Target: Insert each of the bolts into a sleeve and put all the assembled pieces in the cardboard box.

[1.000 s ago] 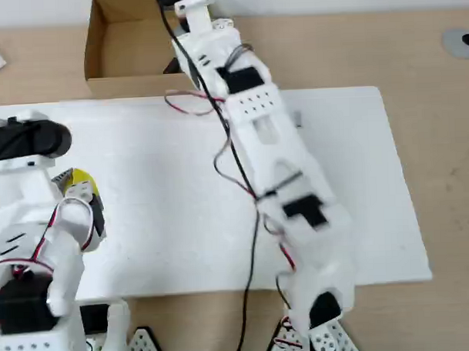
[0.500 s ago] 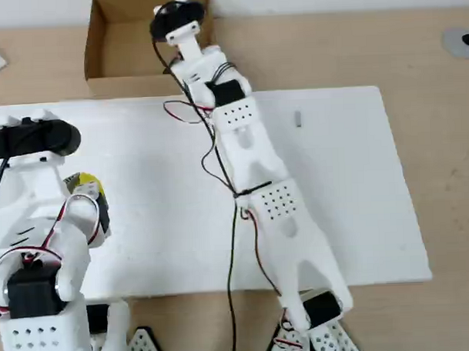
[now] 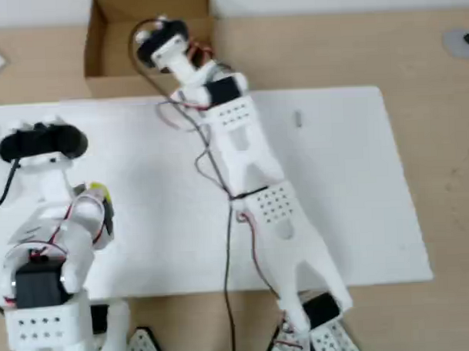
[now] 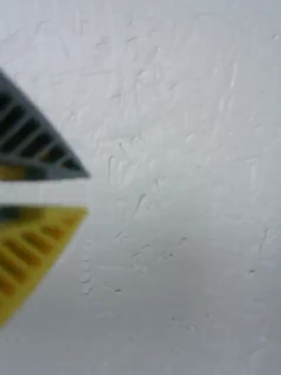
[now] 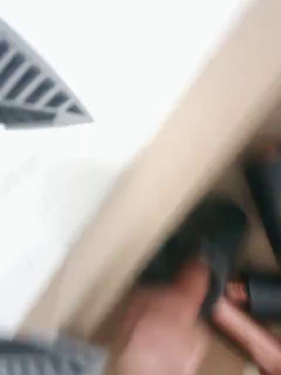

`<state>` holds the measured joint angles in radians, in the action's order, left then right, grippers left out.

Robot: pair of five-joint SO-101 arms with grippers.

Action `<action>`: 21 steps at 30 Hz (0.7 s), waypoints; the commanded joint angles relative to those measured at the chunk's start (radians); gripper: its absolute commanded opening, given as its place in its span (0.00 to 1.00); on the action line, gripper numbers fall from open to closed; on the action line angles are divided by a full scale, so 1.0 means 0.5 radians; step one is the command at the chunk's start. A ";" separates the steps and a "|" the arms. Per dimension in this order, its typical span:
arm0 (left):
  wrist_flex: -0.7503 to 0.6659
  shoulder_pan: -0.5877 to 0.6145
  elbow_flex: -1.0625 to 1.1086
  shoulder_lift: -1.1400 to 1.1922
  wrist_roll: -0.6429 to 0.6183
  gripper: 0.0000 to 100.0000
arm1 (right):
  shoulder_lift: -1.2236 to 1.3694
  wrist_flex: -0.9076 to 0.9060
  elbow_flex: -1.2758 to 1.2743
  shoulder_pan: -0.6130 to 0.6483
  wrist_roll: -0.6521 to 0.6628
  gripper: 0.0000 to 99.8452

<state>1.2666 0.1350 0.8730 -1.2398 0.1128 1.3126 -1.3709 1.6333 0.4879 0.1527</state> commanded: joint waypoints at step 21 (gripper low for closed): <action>-0.043 0.034 0.089 -0.014 0.015 0.07 | -1.996 -0.847 -0.311 -0.008 -0.209 0.01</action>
<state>1.2666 0.1381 0.9099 -1.2382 0.1128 0.4733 -1.7714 1.5980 0.4971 0.0729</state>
